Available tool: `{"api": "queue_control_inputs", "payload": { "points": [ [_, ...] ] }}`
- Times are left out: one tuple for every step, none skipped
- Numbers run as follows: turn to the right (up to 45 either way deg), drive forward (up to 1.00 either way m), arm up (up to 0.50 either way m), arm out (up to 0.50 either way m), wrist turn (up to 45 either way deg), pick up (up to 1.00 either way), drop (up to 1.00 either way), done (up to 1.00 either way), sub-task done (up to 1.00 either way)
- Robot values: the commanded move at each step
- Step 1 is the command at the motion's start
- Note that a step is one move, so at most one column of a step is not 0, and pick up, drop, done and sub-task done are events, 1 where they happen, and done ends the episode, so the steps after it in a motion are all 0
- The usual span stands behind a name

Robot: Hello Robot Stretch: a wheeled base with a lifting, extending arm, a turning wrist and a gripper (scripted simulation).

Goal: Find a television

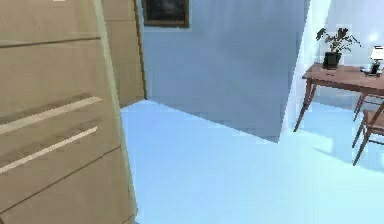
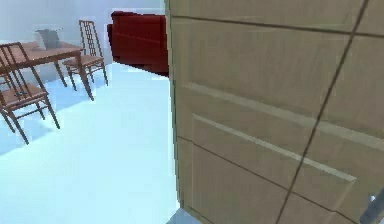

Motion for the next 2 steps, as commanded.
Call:
{"api": "queue_control_inputs", "payload": {
  "points": [
    [0.0,1.0,0.0,0.0,0.0,0.0,0.0,0.0,0.0],
    [0.0,0.25,0.0,0.0,0.0,0.0,0.0,0.0,0.0]
  ]
}}
